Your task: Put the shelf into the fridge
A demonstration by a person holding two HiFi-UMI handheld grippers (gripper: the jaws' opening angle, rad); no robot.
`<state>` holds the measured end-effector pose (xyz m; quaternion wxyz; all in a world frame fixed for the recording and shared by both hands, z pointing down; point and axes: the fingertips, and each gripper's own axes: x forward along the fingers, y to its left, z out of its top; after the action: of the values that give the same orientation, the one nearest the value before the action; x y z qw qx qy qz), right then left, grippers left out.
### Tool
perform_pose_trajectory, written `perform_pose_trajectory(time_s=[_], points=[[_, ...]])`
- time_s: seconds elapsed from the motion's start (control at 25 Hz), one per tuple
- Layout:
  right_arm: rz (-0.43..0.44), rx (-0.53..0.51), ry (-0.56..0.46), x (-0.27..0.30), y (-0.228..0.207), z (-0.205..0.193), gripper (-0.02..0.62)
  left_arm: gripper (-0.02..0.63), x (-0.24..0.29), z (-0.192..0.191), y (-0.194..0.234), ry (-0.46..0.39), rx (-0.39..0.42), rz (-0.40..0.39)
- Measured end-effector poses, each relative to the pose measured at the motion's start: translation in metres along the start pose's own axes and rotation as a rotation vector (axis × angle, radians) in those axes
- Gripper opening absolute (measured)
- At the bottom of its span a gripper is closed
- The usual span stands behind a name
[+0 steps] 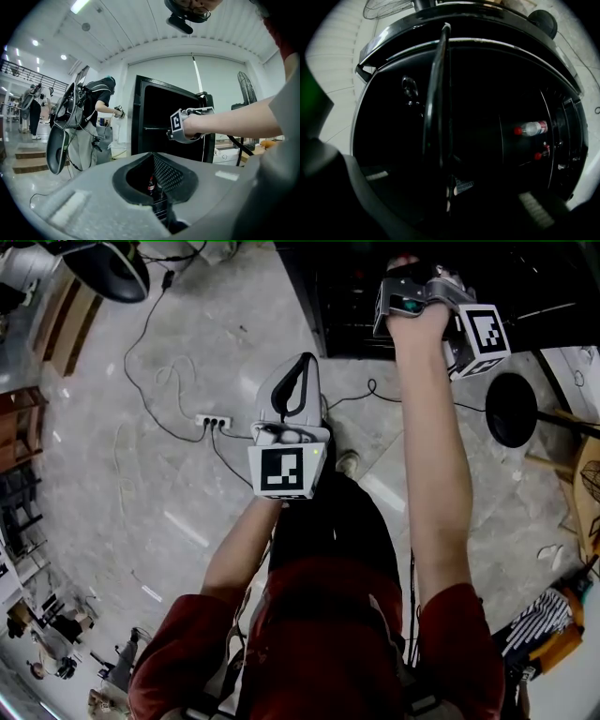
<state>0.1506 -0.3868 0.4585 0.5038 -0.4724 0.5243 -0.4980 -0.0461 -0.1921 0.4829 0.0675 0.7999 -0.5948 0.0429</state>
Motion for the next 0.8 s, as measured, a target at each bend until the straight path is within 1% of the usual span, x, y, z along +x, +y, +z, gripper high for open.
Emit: perform_pose_trajectory(time_s=[0.2, 0.56, 0.8], points=[[0.007, -0.001, 0.009, 0.02, 0.001, 0.0, 0.008, 0.005, 0.0, -0.006, -0.002, 0.002, 0.014, 0.001], [-0.04, -0.002, 0.019, 0.054, -0.001, -0.002, 0.008, 0.005, -0.006, -0.006, 0.003, 0.006, -0.025, 0.021], [-0.054, 0.0, 0.022, 0.07, -0.002, -0.003, 0.008, 0.005, 0.0, -0.009, 0.001, 0.0, 0.004, 0.005]])
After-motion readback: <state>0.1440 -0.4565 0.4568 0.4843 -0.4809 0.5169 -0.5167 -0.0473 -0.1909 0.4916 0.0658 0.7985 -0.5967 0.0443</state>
